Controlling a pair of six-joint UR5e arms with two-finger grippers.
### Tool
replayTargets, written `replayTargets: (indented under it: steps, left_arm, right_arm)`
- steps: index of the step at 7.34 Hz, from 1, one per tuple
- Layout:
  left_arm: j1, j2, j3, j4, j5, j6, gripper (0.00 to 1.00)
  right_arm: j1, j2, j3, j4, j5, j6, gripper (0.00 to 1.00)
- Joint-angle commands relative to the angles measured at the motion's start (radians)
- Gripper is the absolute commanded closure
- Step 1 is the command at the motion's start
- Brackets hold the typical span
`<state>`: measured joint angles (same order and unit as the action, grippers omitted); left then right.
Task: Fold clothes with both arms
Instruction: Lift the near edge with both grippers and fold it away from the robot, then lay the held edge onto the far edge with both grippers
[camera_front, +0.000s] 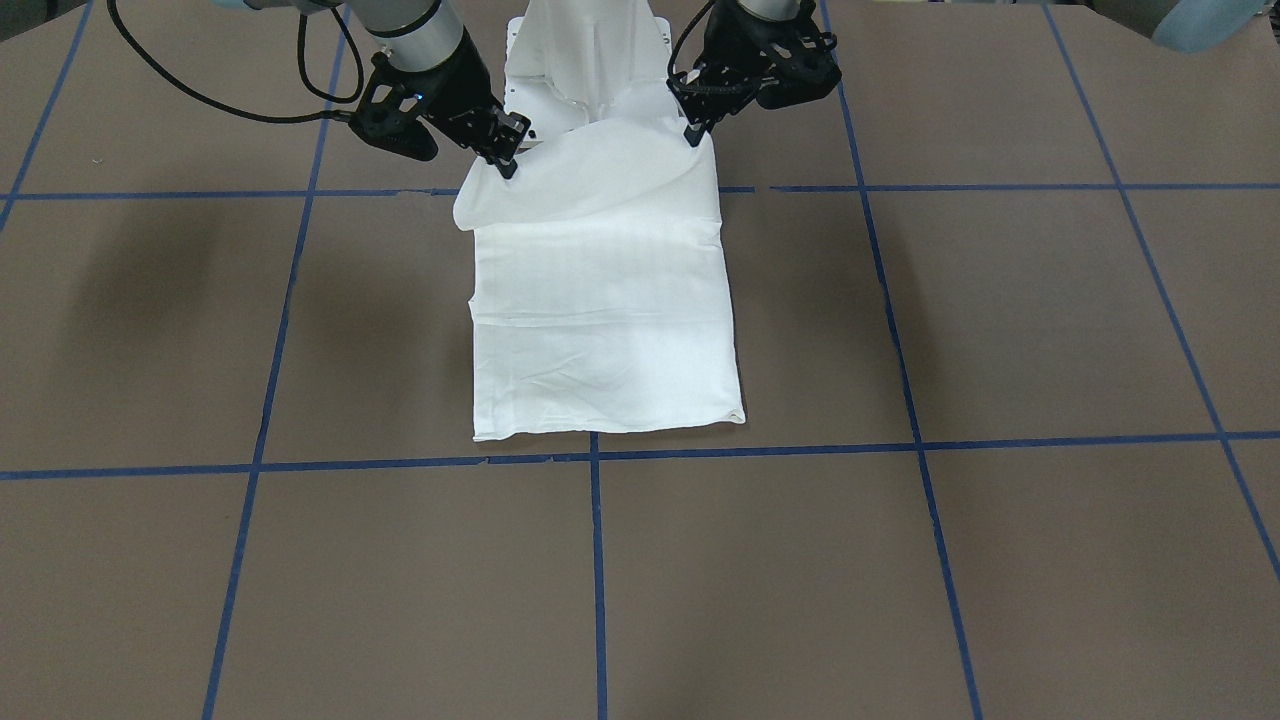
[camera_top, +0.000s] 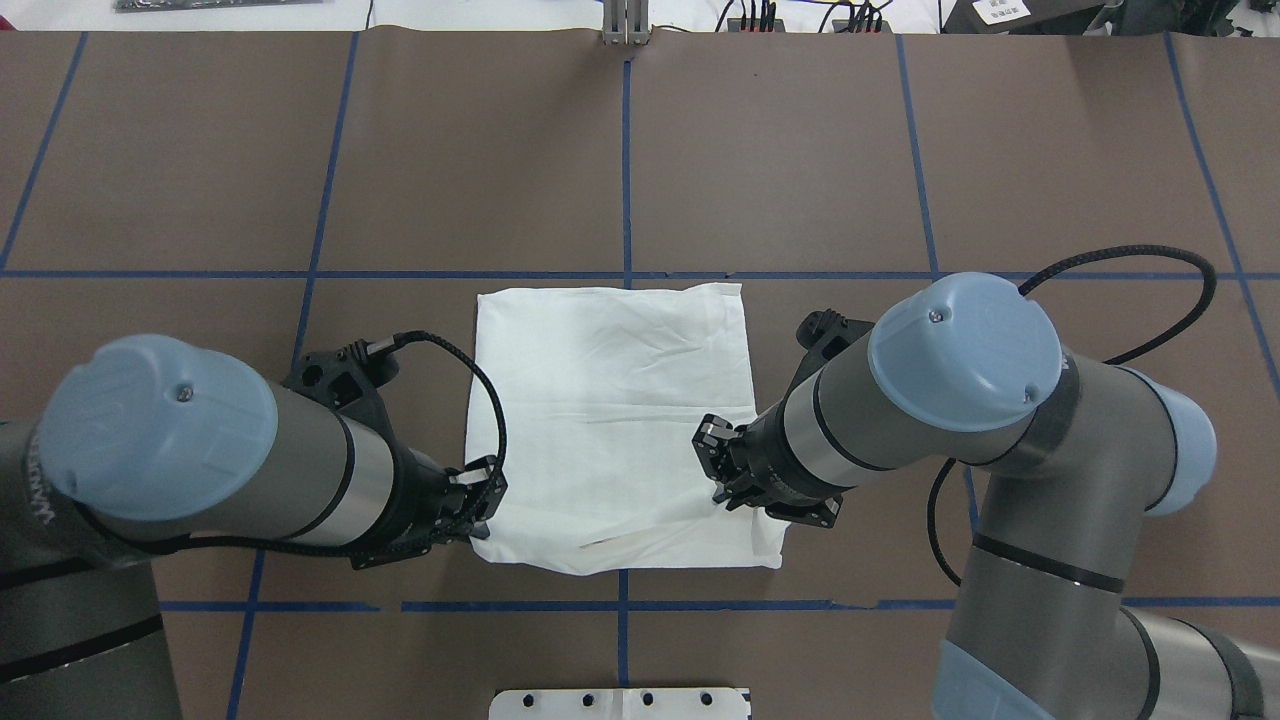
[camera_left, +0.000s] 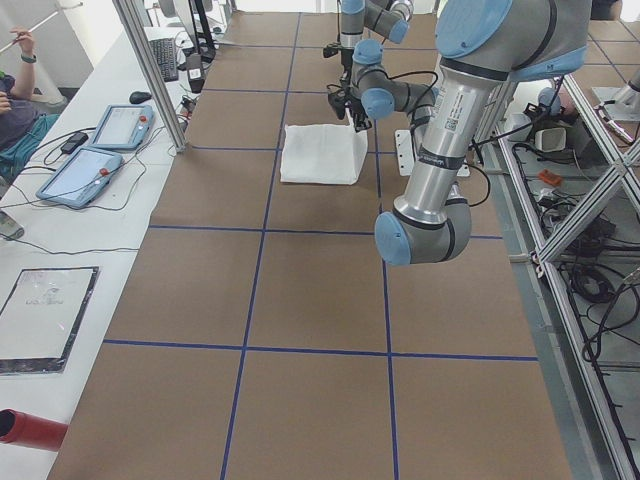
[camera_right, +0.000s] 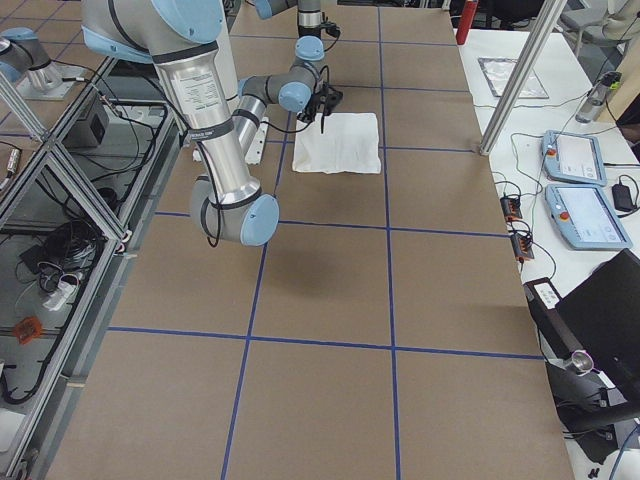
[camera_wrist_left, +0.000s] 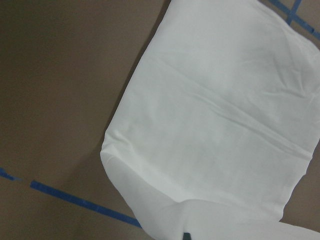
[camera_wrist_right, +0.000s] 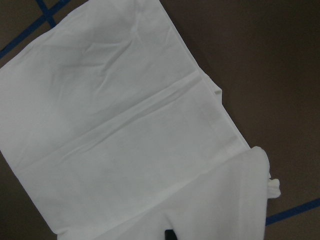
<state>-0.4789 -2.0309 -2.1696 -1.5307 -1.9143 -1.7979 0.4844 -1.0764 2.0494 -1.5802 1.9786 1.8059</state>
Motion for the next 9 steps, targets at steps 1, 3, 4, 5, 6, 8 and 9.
replayTargets:
  steps: [1, 3, 4, 5, 6, 8, 9]
  left_arm:
    - [-0.073, -0.011, 0.095, -0.078, -0.022, 0.038, 1.0]
    - [-0.105, -0.012, 0.175, -0.161, -0.023, 0.042, 1.0]
    - [-0.125, -0.014, 0.198, -0.176, -0.023, 0.048, 1.0]
    - [-0.142, -0.031, 0.223, -0.177, -0.023, 0.075, 1.0]
    - [-0.15, -0.041, 0.264, -0.207, -0.022, 0.083, 1.0]
    - [-0.156, -0.054, 0.367, -0.311, -0.022, 0.083, 1.0]
    - [-0.162, -0.061, 0.387, -0.318, -0.022, 0.083, 1.0]
  right_arm:
    - [0.035, 0.087, -0.112, 0.005, -0.03, -0.074, 1.0]
    - [0.092, 0.093, -0.126, 0.009, -0.03, -0.109, 1.0]
    - [0.112, 0.11, -0.164, 0.015, -0.03, -0.115, 1.0]
    - [0.121, 0.145, -0.225, 0.047, -0.03, -0.115, 1.0]
    - [0.123, 0.167, -0.289, 0.101, -0.03, -0.114, 1.0]
    - [0.131, 0.176, -0.336, 0.135, -0.03, -0.115, 1.0]
    - [0.134, 0.187, -0.36, 0.135, -0.03, -0.115, 1.0]
